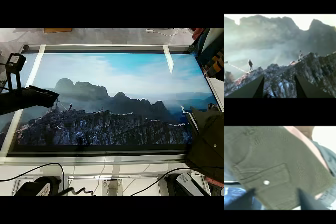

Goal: Fold the clothes and pants, and hang the long-sleeved shirts on hangers.

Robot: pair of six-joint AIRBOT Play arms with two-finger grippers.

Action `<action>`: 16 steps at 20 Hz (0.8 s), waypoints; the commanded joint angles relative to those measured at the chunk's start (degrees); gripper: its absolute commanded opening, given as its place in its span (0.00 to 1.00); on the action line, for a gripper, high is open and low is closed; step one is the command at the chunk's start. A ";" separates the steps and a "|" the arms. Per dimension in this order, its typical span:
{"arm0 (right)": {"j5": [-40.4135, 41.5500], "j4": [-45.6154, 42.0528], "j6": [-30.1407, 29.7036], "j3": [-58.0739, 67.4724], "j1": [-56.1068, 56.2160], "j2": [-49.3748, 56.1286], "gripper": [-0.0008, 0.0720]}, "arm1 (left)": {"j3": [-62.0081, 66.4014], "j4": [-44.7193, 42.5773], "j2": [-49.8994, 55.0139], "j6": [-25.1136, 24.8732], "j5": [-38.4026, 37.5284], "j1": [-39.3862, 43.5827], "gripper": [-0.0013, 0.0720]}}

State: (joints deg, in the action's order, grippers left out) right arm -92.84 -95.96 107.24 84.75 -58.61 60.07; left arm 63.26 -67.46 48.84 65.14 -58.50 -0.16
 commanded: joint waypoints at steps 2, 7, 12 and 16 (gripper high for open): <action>3.41 10.38 -0.72 -0.07 0.20 0.00 0.04 | 0.07 -0.02 0.02 0.00 0.04 0.00 0.58; 5.29 15.56 -8.13 -0.07 16.98 -0.02 0.04 | 0.07 -0.02 0.02 0.00 0.04 0.00 0.58; 10.97 10.25 -9.86 -0.07 50.82 -0.02 0.04 | 0.07 -0.02 0.02 0.00 0.04 0.00 0.58; 14.82 4.59 -14.69 -0.07 74.62 -0.02 0.04 | 0.07 -0.02 0.02 -0.02 0.02 0.00 0.58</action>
State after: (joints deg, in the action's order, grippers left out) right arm -81.56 -87.09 96.97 84.68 -0.34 60.07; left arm 63.26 -67.48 48.84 65.14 -58.48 -0.16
